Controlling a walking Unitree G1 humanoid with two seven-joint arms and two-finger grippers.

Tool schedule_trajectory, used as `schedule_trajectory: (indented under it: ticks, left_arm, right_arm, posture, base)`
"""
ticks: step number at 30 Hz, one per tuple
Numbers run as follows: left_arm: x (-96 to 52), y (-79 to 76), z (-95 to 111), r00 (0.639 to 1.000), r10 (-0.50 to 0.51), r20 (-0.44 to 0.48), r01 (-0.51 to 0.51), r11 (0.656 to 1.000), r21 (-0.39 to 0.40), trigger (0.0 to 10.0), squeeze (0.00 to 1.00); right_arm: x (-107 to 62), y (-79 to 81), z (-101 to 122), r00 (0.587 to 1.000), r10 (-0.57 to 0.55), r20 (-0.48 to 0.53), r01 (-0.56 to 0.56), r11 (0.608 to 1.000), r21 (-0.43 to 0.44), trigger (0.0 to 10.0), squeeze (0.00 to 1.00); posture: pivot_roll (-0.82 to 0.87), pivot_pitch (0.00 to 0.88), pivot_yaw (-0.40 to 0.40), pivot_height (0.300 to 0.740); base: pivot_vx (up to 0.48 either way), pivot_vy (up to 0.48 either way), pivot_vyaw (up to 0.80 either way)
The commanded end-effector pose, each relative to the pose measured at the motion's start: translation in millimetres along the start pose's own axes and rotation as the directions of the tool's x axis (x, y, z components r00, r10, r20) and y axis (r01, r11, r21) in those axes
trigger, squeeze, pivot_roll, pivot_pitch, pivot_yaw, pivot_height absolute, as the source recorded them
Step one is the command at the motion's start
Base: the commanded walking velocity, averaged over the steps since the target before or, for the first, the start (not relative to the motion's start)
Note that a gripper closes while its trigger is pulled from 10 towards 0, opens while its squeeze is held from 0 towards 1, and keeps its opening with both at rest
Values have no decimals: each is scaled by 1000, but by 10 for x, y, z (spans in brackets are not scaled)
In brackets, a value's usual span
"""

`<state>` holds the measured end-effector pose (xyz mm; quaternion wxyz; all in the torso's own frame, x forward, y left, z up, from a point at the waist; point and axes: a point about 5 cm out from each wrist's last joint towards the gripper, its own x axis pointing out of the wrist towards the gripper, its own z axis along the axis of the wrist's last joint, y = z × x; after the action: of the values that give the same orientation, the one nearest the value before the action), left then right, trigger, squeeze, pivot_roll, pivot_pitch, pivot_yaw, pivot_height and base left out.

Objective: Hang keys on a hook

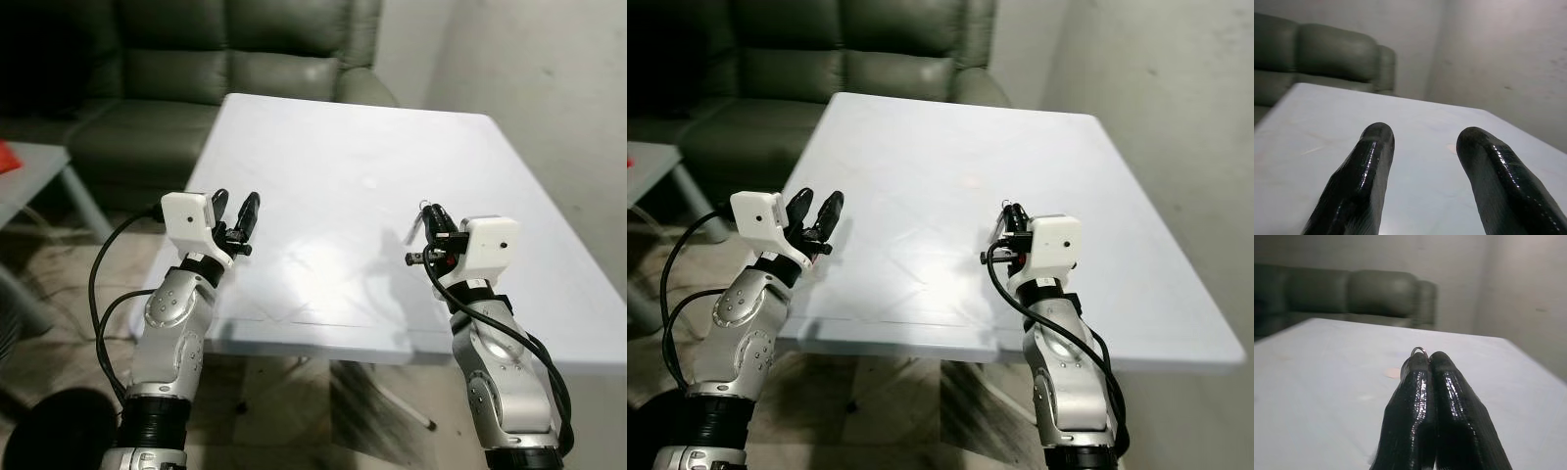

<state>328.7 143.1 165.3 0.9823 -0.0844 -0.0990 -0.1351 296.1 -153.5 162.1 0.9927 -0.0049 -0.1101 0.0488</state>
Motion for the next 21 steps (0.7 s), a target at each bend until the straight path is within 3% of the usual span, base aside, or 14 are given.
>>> schedule_trajectory:
  ticks: [1, 21]
  left_arm:
    - [26, 32, 10, 1000, 14, -7, -14, 1000, 8, 10000, 0]
    - [199, 116, 85, 997, 74, 16, -74, 997, -30, 10000, 0]
  right_arm:
    - [9, 10, -8, 1000, -4, 0, 4, 1000, -17, 10000, 0]
    - [53, -5, -53, 1000, -16, -13, 16, 999, -48, 10000, 0]
  posture:
    - [-163, 35, -22, 724]
    - [-165, 0, -26, 724]
  base:
    - [0, 0, -800]
    - [0, 0, -796]
